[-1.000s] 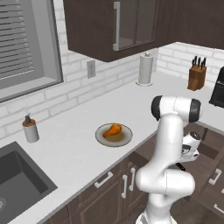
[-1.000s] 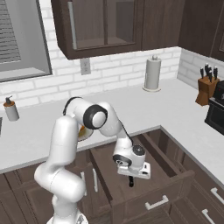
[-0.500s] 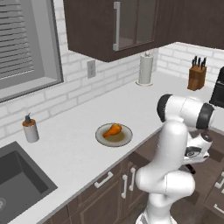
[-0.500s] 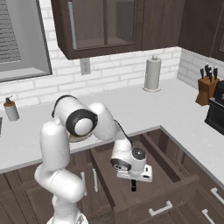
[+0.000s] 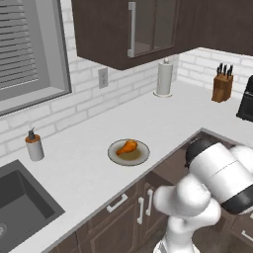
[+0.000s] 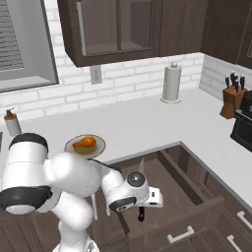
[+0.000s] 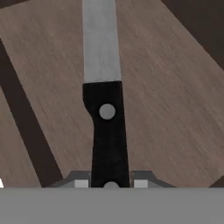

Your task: Pick up the knife from the drawer and place it on the cutting board. Then place the meat from the plate to the cutting board.

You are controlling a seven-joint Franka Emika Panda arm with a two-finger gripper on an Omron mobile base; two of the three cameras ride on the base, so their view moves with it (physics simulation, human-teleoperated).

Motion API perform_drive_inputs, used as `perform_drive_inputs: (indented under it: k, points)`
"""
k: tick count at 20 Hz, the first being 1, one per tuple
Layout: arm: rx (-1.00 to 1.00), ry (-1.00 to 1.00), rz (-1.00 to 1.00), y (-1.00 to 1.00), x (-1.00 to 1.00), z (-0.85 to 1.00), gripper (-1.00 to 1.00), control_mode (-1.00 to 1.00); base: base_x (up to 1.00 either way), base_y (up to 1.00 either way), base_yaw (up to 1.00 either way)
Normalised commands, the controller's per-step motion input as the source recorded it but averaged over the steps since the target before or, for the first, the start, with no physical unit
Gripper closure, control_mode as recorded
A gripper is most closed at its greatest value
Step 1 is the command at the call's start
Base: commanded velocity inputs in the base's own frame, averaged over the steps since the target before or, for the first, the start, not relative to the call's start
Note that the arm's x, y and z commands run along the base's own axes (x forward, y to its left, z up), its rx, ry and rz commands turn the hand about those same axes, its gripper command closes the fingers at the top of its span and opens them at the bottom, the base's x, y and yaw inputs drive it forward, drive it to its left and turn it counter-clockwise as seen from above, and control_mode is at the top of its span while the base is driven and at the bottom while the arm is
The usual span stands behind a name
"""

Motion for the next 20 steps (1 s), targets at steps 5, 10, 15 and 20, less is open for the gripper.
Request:
perform_drive_inputs:
  k: [5,10,15,20]
  points:
    - [0.02,0.19,0.00,-0.25,0.03,1.00,1.00,-1.00,0.00,0.00,0.00]
    - [0.06,0.10,0.00,-0.18,-0.02,1.00,1.00,-1.00,0.00,0.00,0.00]
    - [0.07,0.00,0.02,-0.46,-0.45,1.00,1.00,-1.00,0.00,0.00,0.00]
    - [0.05,0.01,0.08,-0.15,-0.37,1.00,1.00,-1.00,0.00,0.00,0.00]
